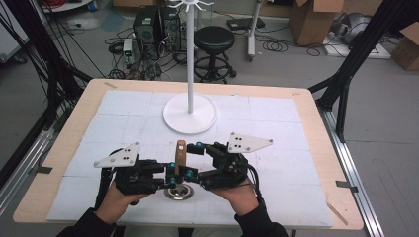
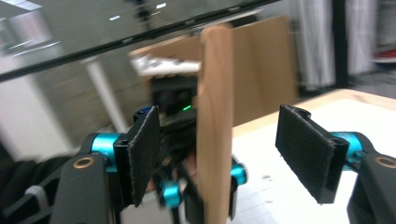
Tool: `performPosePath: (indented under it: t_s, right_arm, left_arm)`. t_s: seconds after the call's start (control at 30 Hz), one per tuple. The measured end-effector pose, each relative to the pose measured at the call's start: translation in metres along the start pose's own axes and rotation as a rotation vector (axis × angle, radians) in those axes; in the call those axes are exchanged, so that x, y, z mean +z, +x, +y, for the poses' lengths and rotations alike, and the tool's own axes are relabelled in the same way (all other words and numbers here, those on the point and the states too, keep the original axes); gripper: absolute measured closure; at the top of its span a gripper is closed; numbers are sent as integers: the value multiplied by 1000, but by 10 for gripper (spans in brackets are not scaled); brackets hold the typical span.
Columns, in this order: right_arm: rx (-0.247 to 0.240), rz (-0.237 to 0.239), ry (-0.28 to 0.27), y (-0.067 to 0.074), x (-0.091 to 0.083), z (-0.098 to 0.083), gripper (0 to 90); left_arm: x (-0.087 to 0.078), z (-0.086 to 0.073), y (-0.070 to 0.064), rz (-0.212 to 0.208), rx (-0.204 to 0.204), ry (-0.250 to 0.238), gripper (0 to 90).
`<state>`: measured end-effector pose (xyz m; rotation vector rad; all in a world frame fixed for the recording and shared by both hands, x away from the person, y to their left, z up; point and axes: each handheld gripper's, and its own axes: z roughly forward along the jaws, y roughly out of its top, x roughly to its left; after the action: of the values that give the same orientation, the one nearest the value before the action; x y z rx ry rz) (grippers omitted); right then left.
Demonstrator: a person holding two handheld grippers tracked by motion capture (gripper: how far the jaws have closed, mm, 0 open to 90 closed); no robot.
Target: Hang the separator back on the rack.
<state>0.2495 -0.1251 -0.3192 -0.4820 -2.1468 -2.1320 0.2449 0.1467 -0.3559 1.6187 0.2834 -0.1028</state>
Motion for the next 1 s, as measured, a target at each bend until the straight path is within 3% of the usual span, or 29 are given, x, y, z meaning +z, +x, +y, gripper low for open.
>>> performPosePath:
  t_s: [0.07,0.17,0.5,0.7,0.73,0.8,0.83,1.0]
  right_arm:
    - [-8,42,6,-2,0,-2,367]
    - [6,65,4,-6,0,-5,493]
    - [-7,115,8,-7,7,-5,706]
    - [-6,106,6,-6,8,-4,721]
    - [-10,96,5,-6,8,-4,722]
    - [-16,62,10,-6,9,-2,723]
    - [-15,54,12,-7,10,-1,724]
    - [-12,6,-4,-16,11,9,724]
  left_arm:
    - [0,0,0,-27,-3,-7,726]
    - [-1,0,0,-48,-5,-13,725]
    - [-1,0,1,-55,-5,-1,725]
    - [-2,0,2,-49,-1,-9,722]
    - [-2,0,2,-37,0,-17,716]
    - [-4,-1,5,7,-20,-32,552]
    - [-6,-1,6,40,-7,-29,498]
    - [-22,-7,18,143,20,4,364]
